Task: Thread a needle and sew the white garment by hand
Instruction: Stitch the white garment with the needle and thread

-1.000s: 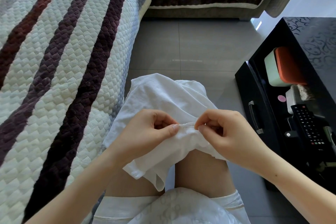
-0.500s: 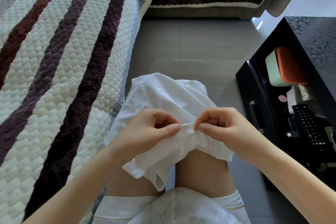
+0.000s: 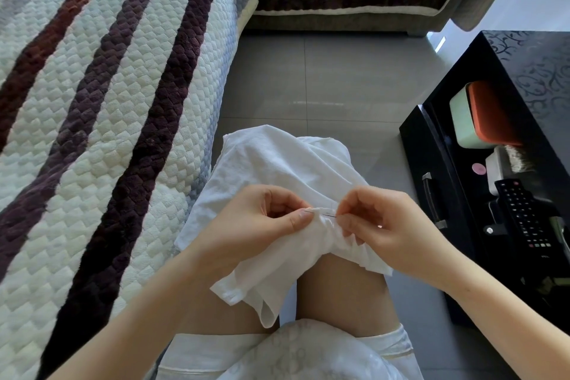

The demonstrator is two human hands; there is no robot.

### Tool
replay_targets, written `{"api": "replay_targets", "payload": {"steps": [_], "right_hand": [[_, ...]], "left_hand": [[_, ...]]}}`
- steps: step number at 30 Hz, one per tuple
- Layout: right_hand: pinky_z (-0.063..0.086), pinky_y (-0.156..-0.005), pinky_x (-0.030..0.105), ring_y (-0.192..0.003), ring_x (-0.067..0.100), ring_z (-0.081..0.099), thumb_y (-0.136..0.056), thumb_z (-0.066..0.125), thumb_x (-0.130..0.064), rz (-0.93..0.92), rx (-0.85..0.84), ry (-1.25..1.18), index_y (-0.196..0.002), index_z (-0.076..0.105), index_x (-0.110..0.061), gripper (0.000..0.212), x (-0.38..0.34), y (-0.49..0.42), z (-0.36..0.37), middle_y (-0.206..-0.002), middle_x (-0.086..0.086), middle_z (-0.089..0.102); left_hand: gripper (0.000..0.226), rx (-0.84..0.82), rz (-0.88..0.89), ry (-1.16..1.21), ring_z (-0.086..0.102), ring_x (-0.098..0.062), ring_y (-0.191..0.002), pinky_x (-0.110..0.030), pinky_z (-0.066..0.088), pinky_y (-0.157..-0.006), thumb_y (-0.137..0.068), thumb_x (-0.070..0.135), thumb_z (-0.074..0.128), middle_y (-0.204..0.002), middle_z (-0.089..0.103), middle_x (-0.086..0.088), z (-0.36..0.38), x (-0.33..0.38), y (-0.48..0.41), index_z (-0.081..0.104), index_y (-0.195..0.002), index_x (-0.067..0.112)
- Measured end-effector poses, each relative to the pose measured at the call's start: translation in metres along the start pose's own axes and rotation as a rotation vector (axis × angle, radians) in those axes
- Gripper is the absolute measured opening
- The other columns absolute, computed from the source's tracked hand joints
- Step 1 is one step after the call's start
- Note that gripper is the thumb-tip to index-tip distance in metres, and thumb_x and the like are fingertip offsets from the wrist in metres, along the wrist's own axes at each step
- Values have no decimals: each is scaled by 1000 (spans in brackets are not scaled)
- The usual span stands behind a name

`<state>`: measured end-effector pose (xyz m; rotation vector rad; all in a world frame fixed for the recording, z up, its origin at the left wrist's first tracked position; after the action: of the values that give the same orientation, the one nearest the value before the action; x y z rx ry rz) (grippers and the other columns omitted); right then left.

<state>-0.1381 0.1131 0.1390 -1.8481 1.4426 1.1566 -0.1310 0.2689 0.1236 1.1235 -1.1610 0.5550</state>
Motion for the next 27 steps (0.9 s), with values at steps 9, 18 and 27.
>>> {"api": "replay_targets", "payload": {"steps": [9, 18, 27], "right_hand": [[51, -72, 36, -88, 16, 65, -85, 61, -34, -373, 369, 552, -88, 73, -27, 14, -36, 12, -9, -99, -10, 70], [41, -89, 38, -97, 24, 60, -93, 55, -17, -699, 322, 647, -84, 70, -12, 18, -49, 7, 14, -104, 0, 69], [51, -89, 40, -87, 25, 65, -96, 46, -12, -334, 21, -770, -89, 51, -8, 9, -71, 1, -20, -87, 4, 63]], "left_hand": [[8, 2, 32, -17, 64, 0, -68, -11, 46, -62, -83, 15, 67, -72, 72, 6, 5, 5, -3, 73, -79, 15], [9, -40, 67, -58, 66, -4, -75, -14, 49, -67, -85, 12, 66, -80, 74, -3, 8, 7, -3, 75, -84, 13], [12, 146, 75, -206, 61, 3, -66, -11, 44, -63, -87, 12, 65, -69, 69, 10, -8, -2, -4, 73, -79, 16]]}}
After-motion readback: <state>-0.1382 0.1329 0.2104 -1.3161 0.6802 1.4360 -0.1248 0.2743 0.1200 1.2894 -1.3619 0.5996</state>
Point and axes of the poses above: each hand's wrist, its own y-axis away from the middle knuckle, its own z-axis out of the palm, x = y × z, the point moved 7 cm from there along -y, towards the middle knuckle
